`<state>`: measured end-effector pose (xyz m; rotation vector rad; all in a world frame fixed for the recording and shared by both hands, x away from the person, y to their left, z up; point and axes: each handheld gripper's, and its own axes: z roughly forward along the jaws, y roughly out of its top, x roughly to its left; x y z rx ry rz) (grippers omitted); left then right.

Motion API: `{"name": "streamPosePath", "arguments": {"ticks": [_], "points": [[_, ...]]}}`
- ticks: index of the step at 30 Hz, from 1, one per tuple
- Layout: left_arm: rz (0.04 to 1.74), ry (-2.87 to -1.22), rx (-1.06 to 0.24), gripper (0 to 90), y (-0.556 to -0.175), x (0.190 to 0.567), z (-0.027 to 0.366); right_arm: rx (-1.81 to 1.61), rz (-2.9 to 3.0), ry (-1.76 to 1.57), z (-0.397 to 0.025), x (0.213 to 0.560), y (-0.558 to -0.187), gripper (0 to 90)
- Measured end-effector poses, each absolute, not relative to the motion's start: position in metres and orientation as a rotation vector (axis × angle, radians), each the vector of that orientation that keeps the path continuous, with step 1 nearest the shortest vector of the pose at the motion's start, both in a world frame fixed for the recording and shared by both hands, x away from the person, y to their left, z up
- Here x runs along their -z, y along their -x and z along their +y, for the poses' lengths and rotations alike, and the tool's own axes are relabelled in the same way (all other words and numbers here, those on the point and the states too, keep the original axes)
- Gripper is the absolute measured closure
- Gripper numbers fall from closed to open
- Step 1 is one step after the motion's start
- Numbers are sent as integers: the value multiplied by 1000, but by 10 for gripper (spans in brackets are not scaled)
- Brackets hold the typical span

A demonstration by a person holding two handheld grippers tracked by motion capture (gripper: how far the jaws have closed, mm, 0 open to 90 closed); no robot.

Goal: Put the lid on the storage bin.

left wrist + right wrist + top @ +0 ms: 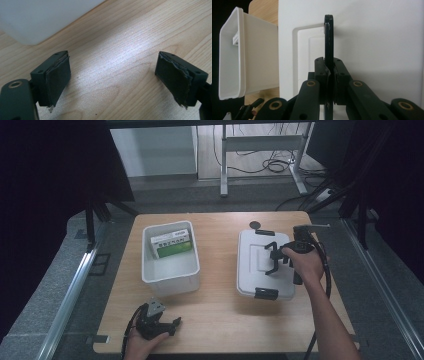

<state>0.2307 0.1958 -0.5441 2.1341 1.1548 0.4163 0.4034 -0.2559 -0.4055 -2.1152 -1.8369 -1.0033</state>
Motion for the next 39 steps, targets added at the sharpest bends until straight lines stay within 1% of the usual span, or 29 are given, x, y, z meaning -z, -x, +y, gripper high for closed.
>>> {"name": "streamPosePath", "arguments": {"ticks": [11,18,30,39], "points": [[1155,-2134,-416,130,-231,544,196,1001,-1870,2082,-242,400,-404,842],[1155,-2134,-416,130,-231,544,196,979,-1889,2063,-234,402,-404,842],[1155,-2133,-416,130,-231,544,196,938,-1959,2004,-209,405,-406,842],[1157,-2131,-417,130,-231,544,196,938,-1979,1979,-200,405,-405,842]]}}
